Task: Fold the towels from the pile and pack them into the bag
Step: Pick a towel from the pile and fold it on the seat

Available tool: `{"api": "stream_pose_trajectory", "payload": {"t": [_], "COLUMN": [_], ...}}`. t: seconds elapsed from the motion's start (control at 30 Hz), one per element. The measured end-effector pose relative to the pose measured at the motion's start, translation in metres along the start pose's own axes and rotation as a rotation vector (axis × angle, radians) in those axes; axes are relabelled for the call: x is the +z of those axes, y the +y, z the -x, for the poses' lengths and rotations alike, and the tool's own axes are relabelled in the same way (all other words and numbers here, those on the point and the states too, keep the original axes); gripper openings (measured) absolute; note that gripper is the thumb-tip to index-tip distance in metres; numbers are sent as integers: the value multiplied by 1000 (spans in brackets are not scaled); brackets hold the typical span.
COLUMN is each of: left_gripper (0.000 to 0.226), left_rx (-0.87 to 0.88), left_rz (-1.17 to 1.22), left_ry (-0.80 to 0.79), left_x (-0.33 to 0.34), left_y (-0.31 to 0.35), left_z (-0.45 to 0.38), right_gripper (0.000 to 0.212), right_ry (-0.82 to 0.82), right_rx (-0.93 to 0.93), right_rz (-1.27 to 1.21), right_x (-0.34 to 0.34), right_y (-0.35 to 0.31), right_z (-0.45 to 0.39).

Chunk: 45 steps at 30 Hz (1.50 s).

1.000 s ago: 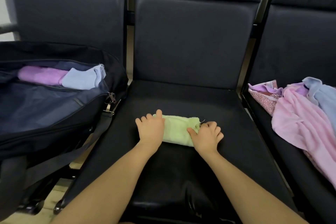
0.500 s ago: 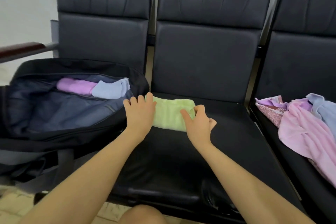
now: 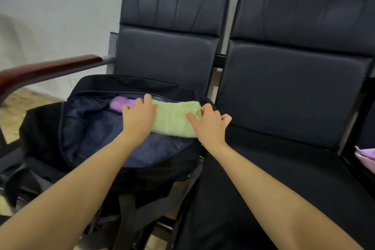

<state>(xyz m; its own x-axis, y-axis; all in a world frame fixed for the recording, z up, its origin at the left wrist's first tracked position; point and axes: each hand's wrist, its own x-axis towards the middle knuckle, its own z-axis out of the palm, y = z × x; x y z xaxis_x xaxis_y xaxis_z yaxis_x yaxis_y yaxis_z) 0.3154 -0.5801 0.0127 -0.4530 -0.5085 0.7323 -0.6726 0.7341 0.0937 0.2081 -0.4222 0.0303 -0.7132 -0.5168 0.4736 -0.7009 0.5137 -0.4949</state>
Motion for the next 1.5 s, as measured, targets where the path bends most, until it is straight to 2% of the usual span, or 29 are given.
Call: {"api": "stream_pose_trajectory", "payload": {"t": [0.17,0.2,0.27,0.3,0.4,0.5,0.6,0.67,0.7,0.77,0.87,0.93,1.0,1.03,1.07,1.13,1.2,1.33,1.5], "left_gripper": [50,46,21,19,27,31,33,35,36,36,38,41,43,42,48,65,57,55,56], "left_rx": [68,68,42,8,-92,-126,-113,-40,-12,-7,-14,-36,-8,53,139,222,179,168,196], "left_rz": [-46,-46,-13,-4,30,14,-17,-58,-58,-13,-33,-81,28,127,215,302,262,195,114], "left_ry": [-50,-81,-223,-310,-447,-436,-484,-557,-603,-648,-642,-567,-385,-308,-284,-491,-744,-799,-843], "left_x": [48,55,71,81,103,120,119,120,121,119,111,108,106,106,105,104,110,122,108], "left_y": [-39,-41,-45,-46,-49,-54,-54,-52,-52,-51,-51,-50,-42,-38,-32,-22,-22,-26,-23], "left_z": [-16,-17,-16,-15,-7,-6,-9,-8,-9,-12,-13,-9,2,8,13,23,24,13,2], "right_gripper": [38,38,36,35,36,44,32,26,28,34,49,70,56,48,48,58,61,59,56], "right_ry": [-25,-30,-31,-36,-72,65,-66,-40,0,-57,-44,-24,-95,-138,-239,-403,-477,-513,-497], "right_rx": [-76,-86,-116,-143,-207,-295,-260,-255,-256,-200,-171,-260,-436,-485,-475,-416,-346,-262,-269], "right_rz": [128,153,203,238,384,412,431,425,417,422,530,608,643,674,725,778,777,692,637], "right_x": [56,65,81,88,105,117,119,117,113,111,109,113,111,109,106,101,99,104,102], "right_y": [-8,-9,-7,-4,-1,-2,1,5,6,5,2,5,8,11,12,16,20,25,21], "right_z": [-27,-30,-33,-35,-32,-34,-33,-27,-25,-21,-24,-29,-34,-37,-39,-43,-41,-37,-36]}}
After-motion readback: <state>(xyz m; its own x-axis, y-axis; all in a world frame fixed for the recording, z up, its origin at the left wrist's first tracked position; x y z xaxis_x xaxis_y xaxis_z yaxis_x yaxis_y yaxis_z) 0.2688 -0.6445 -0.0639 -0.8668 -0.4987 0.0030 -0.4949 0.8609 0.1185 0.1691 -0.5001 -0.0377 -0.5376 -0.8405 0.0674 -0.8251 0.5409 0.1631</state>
